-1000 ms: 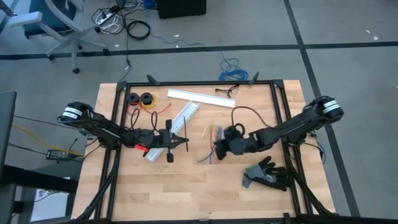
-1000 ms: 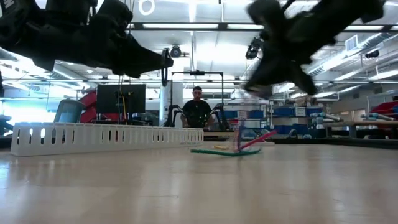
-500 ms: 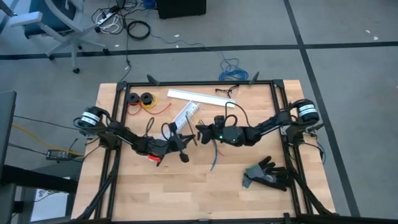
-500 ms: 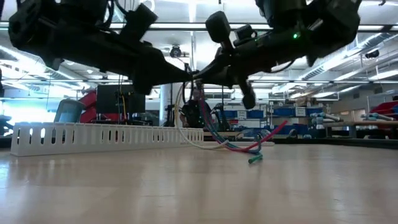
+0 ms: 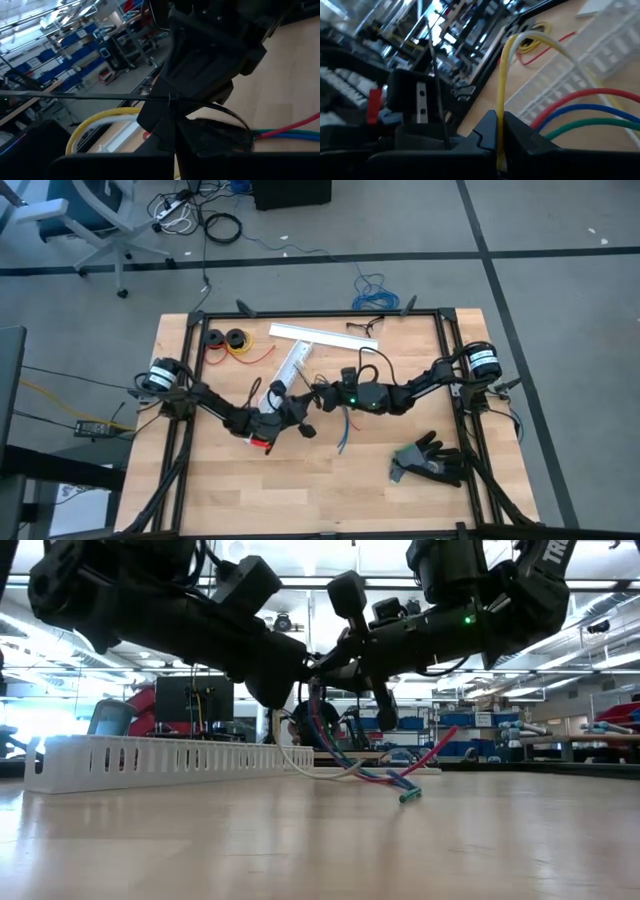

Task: Ziptie cables
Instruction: Wrap the black zip tie on the cables

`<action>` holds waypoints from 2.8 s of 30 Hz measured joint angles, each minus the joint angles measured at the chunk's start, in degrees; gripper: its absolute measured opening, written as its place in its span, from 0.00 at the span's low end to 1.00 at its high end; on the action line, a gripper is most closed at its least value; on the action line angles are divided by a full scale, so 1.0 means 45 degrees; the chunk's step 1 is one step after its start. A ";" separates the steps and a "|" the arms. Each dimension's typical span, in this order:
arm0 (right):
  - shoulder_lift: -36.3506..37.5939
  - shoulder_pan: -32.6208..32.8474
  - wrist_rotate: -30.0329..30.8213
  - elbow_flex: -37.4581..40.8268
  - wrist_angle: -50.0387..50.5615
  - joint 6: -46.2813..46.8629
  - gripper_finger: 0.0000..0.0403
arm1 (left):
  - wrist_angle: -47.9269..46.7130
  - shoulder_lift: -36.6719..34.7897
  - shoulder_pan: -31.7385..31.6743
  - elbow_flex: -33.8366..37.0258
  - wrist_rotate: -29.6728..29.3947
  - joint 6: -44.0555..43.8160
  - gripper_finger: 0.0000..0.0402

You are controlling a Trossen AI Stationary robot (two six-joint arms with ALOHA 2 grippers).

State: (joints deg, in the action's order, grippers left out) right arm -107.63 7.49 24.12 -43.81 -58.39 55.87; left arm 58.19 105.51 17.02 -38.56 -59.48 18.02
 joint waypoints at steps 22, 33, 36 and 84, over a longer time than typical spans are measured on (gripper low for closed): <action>-0.0005 0.0115 -0.4556 0.0022 0.0080 -0.0688 0.38 | -0.0169 -0.0039 0.0469 0.0067 -0.3625 0.0957 0.01; 0.0656 0.0083 -0.5944 0.0183 -0.0059 -0.2491 0.36 | 0.0147 -0.0039 0.0897 0.0737 -0.3453 0.0528 0.01; 0.1359 0.0154 -0.6183 0.0395 0.0241 -0.3621 0.36 | 0.1361 -0.0041 0.0962 0.1476 -0.3197 0.0207 0.01; -0.2531 0.2341 0.5582 -0.5498 0.8338 -2.1786 0.18 | 0.5726 -0.0053 -0.0687 0.4619 0.3702 -0.5436 0.01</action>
State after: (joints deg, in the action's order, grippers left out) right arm -119.02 18.02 49.24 -68.55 -20.87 -42.17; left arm 83.96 105.27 13.93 -17.78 -42.82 -6.44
